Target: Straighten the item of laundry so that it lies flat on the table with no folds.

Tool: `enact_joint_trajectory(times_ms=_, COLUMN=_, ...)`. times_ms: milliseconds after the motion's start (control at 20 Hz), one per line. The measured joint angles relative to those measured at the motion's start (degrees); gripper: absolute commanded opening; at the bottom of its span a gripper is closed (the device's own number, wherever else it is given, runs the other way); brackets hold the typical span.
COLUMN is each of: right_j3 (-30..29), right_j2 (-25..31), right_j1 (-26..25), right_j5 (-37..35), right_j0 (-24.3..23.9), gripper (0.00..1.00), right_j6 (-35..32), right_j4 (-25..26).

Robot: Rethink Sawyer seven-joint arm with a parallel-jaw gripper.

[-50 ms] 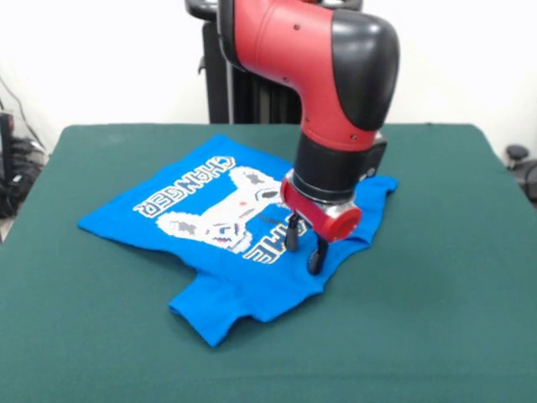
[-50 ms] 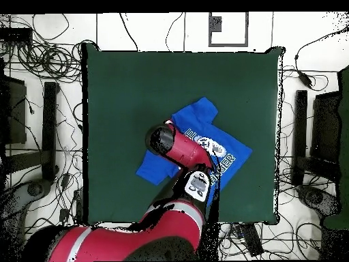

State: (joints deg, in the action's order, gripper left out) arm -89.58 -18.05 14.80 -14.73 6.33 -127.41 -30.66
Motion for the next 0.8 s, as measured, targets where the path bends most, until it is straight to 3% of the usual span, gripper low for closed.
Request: enact_joint_trajectory(times_ms=800, right_j3=1.5, right_j2=0.5, right_j1=-0.5, right_j5=1.4, right_j0=-0.1, gripper=1.00, right_j6=0.0, right_j4=-0.7)
